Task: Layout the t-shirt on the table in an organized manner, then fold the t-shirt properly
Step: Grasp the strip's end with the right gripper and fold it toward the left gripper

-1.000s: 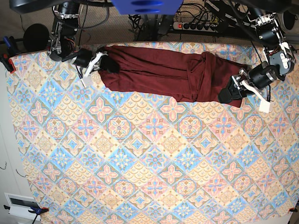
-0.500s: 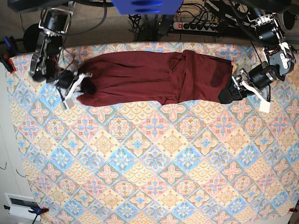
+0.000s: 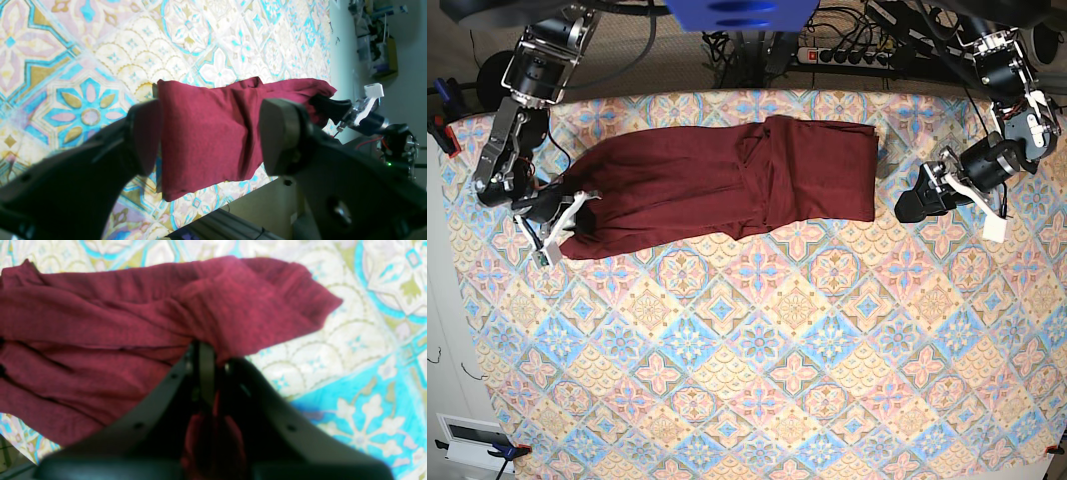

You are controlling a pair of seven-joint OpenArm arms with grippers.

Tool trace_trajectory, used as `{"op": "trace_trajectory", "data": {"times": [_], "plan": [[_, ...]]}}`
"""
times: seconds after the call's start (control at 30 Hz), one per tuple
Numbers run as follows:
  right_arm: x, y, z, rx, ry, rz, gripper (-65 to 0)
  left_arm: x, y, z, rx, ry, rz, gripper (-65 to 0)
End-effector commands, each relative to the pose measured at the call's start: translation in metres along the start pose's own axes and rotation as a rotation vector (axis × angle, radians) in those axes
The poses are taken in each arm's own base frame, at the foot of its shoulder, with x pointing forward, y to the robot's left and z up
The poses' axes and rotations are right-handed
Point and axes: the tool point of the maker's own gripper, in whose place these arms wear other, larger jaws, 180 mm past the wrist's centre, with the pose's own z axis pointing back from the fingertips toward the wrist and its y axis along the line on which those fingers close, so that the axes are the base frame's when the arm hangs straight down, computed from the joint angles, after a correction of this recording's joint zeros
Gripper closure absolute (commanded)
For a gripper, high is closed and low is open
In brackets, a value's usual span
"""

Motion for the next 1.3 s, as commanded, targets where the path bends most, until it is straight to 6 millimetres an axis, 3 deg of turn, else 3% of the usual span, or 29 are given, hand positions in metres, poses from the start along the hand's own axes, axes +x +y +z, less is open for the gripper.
{"op": "trace_trajectory", "data": {"times": [0.0,0.1,0.2,0.37,0.57,0.77,0.97,1.27], "plan": [[0.022,-0.003,0.011,-0.017,-0.064,0.041,-0.2,0.011,-0.007,0.004,-0.018,-0.034,-0.023,-41.7],[0.038,0.005,0.022,-0.033,-0.105,0.096,-0.2,0.011,-0.006,0.004,-0.014,-0.033,-0.024,-41.7],[0.036,0.025,0.023,-0.013,-0.097,0.170,-0.2,0.011,-0.006,0.004,-0.013,-0.034,-0.024,-40.4],[0.048,0.087,0.022,0.076,-0.125,0.333,-0.2,0.012,-0.006,0.004,-0.014,-0.037,-0.025,-32.3],[0.054,0.141,0.019,0.179,-0.141,0.472,-0.2,0.012,-0.006,0.004,-0.012,-0.036,-0.025,-31.7],[0.056,0.183,0.009,0.276,-0.167,0.474,-0.2,0.012,-0.005,0.004,-0.006,-0.035,-0.021,-31.4],[0.069,0.236,0.008,0.416,-0.228,0.487,-0.2,0.009,0.011,0.004,0.078,-0.019,-0.045,-31.4],[0.086,0.295,0.011,0.539,-0.282,0.554,-0.2,0.003,0.038,0.006,0.229,0.013,-0.083,-31.4]]}}
